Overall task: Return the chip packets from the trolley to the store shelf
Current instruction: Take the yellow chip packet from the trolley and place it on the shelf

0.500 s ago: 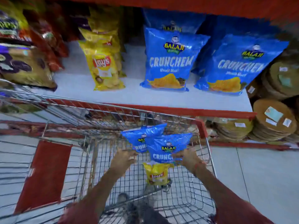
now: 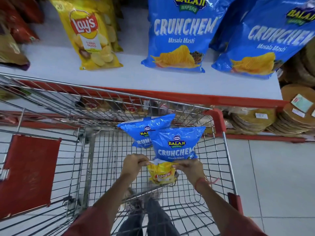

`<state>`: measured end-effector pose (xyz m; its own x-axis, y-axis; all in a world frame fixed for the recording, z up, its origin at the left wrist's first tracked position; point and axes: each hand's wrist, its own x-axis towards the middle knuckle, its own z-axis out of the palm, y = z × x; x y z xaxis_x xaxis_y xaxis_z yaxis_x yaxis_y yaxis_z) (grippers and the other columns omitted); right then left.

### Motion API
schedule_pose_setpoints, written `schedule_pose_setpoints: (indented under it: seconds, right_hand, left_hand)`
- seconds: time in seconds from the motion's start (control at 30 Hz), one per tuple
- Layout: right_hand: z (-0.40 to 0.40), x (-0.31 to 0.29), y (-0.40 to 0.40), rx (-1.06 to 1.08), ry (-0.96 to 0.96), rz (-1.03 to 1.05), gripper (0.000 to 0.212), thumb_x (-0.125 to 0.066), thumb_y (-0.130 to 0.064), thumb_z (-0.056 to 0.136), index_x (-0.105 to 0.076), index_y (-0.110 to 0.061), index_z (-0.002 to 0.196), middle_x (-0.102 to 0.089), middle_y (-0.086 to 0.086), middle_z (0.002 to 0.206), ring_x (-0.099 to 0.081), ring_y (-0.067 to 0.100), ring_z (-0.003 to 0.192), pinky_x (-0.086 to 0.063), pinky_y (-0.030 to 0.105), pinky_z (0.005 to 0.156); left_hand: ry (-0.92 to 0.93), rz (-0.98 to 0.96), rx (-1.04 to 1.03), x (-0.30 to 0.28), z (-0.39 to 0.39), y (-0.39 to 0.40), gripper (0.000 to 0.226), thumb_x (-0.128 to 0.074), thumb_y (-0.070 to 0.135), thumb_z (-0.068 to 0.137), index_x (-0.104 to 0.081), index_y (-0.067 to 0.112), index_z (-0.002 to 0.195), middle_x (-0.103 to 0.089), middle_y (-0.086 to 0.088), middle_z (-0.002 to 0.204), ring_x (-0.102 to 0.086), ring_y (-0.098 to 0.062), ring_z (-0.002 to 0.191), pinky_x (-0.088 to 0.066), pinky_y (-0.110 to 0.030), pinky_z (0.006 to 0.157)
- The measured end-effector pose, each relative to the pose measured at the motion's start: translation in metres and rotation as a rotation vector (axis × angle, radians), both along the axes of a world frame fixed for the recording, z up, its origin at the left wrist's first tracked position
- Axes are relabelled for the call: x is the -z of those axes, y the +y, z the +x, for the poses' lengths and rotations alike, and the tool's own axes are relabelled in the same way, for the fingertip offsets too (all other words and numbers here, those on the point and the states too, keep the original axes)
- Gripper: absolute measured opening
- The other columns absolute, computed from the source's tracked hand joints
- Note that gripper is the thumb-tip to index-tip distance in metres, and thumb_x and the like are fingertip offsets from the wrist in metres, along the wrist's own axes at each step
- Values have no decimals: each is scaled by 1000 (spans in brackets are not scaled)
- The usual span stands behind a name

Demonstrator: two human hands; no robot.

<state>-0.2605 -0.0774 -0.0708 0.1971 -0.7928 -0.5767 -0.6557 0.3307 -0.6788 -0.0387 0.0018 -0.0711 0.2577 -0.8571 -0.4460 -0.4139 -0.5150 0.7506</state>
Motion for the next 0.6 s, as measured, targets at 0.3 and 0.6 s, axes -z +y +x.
schedule_pose_setpoints:
  seconds: [0.3,0.6]
  right_hand:
    - [14,-56,-7,-18,-147,-2,13,-82,-18,67,-77,-12,78,-74,-7,71,-68,0,64,-52,10,62]
    - [49,-152,-27,-100,-312,-230,7,-80,-21,69,-77,-26,73,-78,0,78,-72,13,77,-56,24,76]
  left_hand:
    - [84,-95,-52,-46,18,7,10,-66,11,83,-69,2,86,-74,-6,95,-69,-14,83,-55,-20,77]
    - [356,-244,-250,-137,56,8,12,-62,10,86,-68,2,94,-70,-4,88,-67,-2,76,-55,-13,71]
